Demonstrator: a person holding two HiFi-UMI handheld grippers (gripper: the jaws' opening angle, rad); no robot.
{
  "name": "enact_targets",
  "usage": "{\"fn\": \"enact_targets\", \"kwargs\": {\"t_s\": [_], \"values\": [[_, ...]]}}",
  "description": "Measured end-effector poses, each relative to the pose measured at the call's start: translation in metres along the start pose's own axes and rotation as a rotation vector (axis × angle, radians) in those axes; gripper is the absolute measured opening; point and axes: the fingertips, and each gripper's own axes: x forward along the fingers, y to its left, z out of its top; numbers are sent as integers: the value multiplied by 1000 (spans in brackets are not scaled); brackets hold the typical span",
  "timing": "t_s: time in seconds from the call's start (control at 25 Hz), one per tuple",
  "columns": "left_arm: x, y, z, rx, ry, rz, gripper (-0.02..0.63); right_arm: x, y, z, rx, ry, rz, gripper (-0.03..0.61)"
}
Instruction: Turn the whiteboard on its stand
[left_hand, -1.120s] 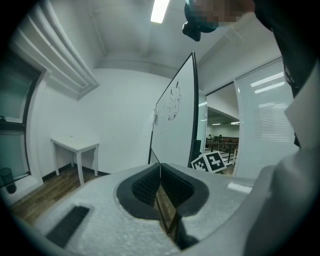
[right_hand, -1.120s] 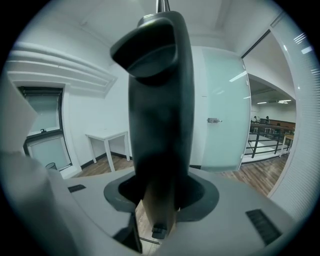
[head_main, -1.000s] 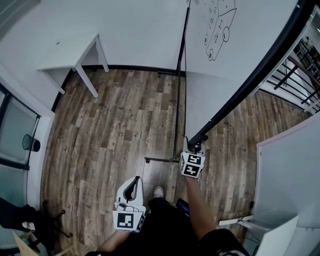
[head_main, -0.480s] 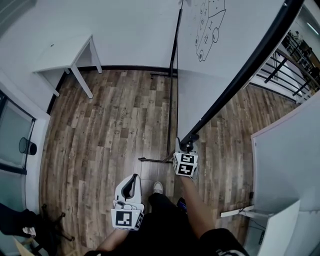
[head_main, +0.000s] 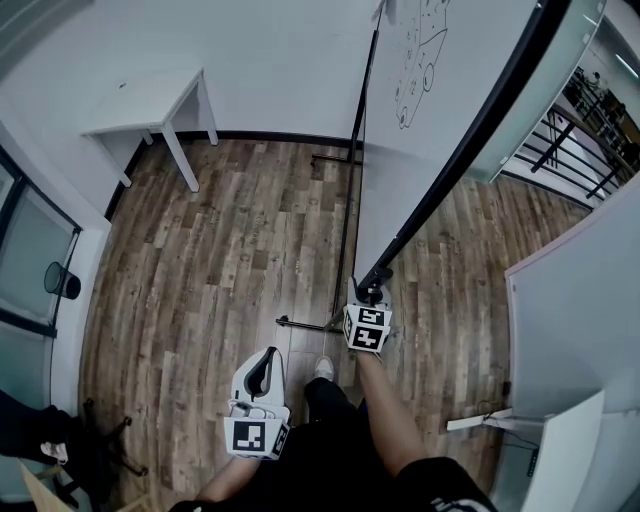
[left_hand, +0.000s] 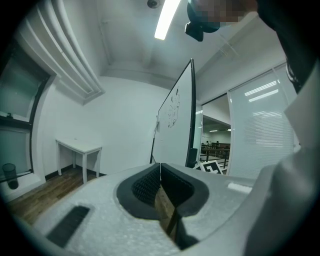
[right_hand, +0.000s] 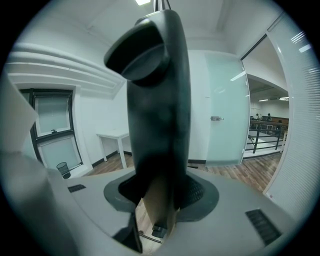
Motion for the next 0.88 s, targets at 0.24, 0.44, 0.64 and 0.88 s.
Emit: {"fn": "enact_targets", "kwargs": {"t_s": [0.24, 0.44, 0.64, 0.88], "values": [[-63, 5, -1, -13, -31, 13, 18, -44, 35, -20, 3, -5, 5, 167], [-124, 14, -7, -12, -36, 23, 18, -81, 55, -39, 12, -6, -2, 167], [-187, 20, -22, -17, -29, 13, 18, -116, 72, -60, 13, -9, -12, 167], [-236, 25, -35, -30, -1, -24, 18, -150, 94, -76, 14, -15, -15, 167]]}}
